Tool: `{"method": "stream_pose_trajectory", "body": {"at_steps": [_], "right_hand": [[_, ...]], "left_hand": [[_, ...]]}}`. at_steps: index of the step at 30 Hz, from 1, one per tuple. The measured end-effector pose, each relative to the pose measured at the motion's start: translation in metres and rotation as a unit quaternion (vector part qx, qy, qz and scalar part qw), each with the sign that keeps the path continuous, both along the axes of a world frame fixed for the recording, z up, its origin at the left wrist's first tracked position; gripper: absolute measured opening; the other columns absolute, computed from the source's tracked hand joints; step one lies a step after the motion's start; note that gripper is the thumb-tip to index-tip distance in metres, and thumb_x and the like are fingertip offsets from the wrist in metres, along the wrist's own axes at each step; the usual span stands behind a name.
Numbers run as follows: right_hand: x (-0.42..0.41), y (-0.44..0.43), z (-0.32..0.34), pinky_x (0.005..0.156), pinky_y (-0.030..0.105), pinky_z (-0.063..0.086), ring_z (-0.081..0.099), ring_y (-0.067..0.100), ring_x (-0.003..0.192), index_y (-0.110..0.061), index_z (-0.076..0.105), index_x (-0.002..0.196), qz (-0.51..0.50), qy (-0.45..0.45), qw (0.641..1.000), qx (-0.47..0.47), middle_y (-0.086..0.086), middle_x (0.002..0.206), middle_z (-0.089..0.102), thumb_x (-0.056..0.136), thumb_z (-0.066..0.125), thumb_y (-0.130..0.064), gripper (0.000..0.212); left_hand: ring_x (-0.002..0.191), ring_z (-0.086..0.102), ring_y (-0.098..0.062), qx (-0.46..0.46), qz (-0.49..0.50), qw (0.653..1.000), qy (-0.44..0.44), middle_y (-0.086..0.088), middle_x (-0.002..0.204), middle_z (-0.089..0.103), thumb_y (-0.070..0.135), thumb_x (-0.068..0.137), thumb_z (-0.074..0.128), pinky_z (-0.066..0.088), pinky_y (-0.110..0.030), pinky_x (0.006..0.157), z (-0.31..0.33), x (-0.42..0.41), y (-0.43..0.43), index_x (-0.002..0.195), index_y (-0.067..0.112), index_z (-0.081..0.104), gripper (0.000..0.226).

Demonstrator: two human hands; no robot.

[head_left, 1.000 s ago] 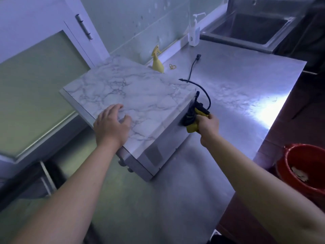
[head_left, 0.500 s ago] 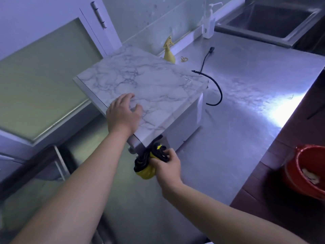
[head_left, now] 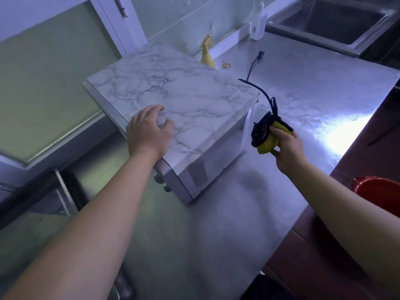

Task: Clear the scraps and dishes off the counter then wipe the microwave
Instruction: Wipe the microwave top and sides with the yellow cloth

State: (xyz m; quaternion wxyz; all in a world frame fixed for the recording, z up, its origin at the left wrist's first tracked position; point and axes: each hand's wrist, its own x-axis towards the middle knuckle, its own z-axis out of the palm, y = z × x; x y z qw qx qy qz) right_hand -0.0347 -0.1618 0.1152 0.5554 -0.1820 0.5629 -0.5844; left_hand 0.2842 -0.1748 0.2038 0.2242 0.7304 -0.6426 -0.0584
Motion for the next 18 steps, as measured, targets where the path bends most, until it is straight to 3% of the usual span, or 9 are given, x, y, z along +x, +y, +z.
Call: {"method": "stream_pose_trajectory", "body": {"at_steps": [5,8,13,18], "right_hand": [[0.029,-0.048,-0.036,0.082,0.043,0.057,0.067,0.031,0.1,-0.004,0.061,0.124,-0.028,-0.009,0.999,0.045,0.013,0.11,0.068,0.091,0.062,-0.003,0.033],[0.042,-0.044,-0.067,0.089,0.047,0.058,0.067,0.034,0.109,-0.006,0.059,0.131,-0.047,-0.042,0.993,0.1,0.016,0.121,0.068,0.093,0.062,-0.007,0.037],[0.065,-0.031,-0.085,0.093,0.052,0.057,0.067,0.031,0.109,-0.013,0.06,0.132,-0.09,-0.091,0.984,0.123,0.011,0.124,0.069,0.092,0.066,-0.015,0.041],[0.12,0.023,-0.078,0.096,0.059,0.053,0.066,0.037,0.111,-0.014,0.059,0.133,-0.041,-0.17,0.974,0.146,0.015,0.124,0.068,0.093,0.06,-0.015,0.04]], "left_hand": [[0.138,0.038,-0.019,-0.003,-0.002,1.0,-0.004,0.007,0.148,0.048,0.038,0.093,0.049,0.025,-0.042,0.117,-0.001,0.001,-0.001,0.136,0.027,0.055,0.045],[0.139,0.038,-0.017,-0.006,0.001,1.0,-0.003,0.009,0.148,0.048,0.038,0.092,0.049,0.025,-0.042,0.118,-0.001,0.0,-0.001,0.135,0.028,0.055,0.044],[0.139,0.037,-0.017,-0.002,0.002,1.0,-0.007,0.01,0.148,0.047,0.039,0.093,0.048,0.024,-0.041,0.118,0.0,0.0,-0.001,0.136,0.029,0.054,0.045],[0.138,0.037,-0.018,0.0,-0.002,1.0,-0.008,0.01,0.148,0.048,0.038,0.093,0.048,0.026,-0.042,0.117,0.0,-0.001,0.0,0.136,0.029,0.054,0.045]]}}
